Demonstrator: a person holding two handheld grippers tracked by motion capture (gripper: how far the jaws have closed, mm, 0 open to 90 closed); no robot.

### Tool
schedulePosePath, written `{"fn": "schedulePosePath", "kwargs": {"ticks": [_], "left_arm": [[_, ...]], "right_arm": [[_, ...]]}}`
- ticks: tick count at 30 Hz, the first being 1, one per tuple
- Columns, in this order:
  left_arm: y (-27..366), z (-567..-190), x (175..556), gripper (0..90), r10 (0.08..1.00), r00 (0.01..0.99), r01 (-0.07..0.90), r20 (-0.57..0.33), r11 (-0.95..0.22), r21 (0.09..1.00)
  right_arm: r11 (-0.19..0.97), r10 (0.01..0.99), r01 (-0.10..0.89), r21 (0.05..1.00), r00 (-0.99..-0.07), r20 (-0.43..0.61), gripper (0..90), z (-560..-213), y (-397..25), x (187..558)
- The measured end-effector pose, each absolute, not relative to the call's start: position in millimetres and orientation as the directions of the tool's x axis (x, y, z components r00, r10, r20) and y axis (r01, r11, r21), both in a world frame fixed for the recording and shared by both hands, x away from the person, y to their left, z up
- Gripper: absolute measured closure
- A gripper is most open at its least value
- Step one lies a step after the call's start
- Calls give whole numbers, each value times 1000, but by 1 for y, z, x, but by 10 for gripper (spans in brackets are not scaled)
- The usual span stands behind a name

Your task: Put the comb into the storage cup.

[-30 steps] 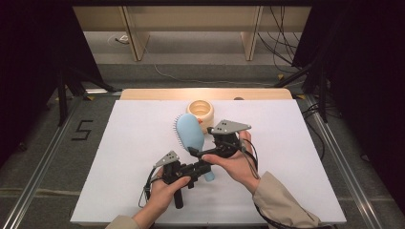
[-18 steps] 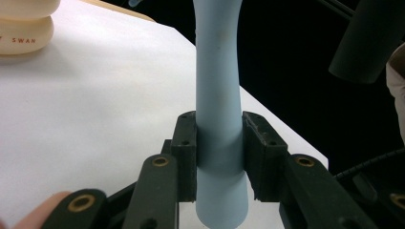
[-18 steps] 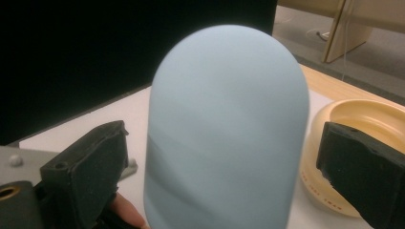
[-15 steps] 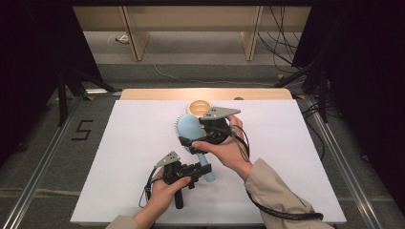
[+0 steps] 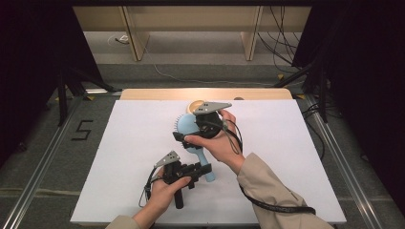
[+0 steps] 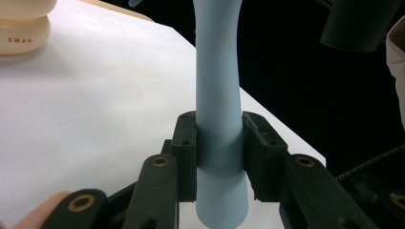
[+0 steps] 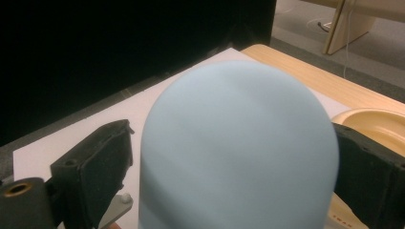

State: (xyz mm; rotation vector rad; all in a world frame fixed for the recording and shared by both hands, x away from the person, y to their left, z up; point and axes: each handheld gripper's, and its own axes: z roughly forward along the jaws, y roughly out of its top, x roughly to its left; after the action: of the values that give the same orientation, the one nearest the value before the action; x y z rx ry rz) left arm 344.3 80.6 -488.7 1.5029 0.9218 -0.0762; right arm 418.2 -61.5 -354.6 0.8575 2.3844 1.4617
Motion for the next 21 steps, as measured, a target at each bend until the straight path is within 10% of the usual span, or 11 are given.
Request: {"fn": "schedulePosePath", "kwargs": {"ticks": [21], "left_arm": [[81, -488, 345, 677, 490, 673, 571, -555, 132, 810]], "right_arm": [[340, 599, 400, 851, -789, 132, 146, -355, -55, 420]]}}
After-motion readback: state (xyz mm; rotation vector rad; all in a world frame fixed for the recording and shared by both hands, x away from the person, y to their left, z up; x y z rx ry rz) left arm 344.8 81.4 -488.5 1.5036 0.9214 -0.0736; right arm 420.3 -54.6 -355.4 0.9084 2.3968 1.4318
